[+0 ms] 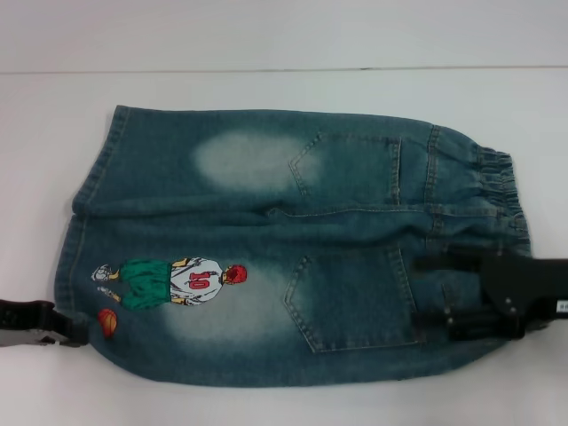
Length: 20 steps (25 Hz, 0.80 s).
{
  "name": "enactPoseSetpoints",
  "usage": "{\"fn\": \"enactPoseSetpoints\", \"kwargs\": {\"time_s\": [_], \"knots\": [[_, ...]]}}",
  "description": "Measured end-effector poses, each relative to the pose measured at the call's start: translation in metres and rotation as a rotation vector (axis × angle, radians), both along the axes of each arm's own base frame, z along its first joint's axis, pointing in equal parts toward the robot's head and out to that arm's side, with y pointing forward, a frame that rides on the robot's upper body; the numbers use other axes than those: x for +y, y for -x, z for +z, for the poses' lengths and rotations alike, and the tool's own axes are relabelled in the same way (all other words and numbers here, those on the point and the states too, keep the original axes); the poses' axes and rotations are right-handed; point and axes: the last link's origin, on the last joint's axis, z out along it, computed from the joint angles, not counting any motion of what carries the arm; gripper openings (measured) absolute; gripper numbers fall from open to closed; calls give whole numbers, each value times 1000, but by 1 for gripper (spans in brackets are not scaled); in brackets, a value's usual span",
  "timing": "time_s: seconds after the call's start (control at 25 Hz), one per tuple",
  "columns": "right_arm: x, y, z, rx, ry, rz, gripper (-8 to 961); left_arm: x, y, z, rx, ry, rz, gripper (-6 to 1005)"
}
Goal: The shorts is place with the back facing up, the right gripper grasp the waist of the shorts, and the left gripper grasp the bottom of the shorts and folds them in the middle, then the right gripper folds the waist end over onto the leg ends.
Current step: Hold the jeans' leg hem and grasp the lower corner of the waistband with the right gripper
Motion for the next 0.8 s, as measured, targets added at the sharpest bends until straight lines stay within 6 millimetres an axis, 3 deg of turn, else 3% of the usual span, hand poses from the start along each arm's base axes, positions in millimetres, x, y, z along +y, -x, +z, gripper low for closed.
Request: {"fn": "enactPoseSetpoints", "kwargs": {"time_s": [0.12,0.36,0.56,0.8], "knots": [[8,-2,9,34,-45,-74,874,1,-1,1,-6,-6,-6,40],[29,-14,58,89,-80,-317,870,5,-4,2,-10,-11,-28,38],[38,-21,91,-61,-17,-432,867,7,-7,3,-33,-32,-38,37],[36,-21,97,-361,66,-390,864,11,-12,7,-45,-54,-60,36]]}}
